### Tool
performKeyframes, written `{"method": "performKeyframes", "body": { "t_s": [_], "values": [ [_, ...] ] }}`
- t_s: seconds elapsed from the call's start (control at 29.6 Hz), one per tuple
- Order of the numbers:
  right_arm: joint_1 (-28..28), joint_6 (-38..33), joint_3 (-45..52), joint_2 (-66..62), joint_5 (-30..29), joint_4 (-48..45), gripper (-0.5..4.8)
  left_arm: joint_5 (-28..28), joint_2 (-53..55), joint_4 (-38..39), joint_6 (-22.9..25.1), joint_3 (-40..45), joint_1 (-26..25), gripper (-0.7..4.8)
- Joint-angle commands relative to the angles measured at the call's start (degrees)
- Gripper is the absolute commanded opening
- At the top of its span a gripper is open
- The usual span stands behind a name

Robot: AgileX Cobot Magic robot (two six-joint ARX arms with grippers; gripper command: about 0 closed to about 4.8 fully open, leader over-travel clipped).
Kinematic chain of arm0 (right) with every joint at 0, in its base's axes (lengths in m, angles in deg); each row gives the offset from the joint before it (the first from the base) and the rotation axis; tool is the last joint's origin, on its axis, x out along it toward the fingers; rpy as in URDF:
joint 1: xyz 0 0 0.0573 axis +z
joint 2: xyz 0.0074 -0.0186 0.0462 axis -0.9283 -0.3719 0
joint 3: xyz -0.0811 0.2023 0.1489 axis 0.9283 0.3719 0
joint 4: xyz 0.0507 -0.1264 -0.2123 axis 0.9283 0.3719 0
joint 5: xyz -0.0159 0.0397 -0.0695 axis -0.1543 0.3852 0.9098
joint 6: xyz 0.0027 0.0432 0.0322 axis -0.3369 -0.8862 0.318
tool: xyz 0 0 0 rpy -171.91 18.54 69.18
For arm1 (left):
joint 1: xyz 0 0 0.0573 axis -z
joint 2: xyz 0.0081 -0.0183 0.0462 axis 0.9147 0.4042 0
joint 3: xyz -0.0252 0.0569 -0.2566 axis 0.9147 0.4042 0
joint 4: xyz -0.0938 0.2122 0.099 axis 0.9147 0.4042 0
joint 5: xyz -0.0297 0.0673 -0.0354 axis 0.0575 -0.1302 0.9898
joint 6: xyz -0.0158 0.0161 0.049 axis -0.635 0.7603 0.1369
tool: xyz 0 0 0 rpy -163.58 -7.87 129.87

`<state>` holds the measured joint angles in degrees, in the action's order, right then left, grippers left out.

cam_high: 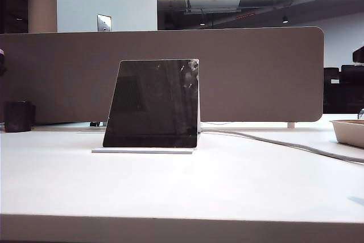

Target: Push the base of the mirror on the table to move it forward for a short distance.

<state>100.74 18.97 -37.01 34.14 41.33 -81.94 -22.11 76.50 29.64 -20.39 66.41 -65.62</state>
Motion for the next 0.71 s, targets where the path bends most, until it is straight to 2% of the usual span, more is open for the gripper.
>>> {"method": "performKeyframes", "body": {
  "t_s": [0.03, 0.34, 0.71],
  "values": [
    [0.02, 0.11, -0.04, -0.02, 0.02, -0.94, 0.22, 1.09, 0.02, -0.74, 0.22, -0.04, -0.70, 0.03],
    [0.02, 0.11, -0.04, -0.02, 0.02, -0.94, 0.22, 1.16, 0.02, -0.90, 0.02, -0.04, -2.86, 0.03],
    [0.02, 0.11, -0.04, -0.02, 0.02, -0.94, 0.22, 1.14, 0.02, -0.42, -0.28, -0.07, -2.69, 0.03]
  ]
}}
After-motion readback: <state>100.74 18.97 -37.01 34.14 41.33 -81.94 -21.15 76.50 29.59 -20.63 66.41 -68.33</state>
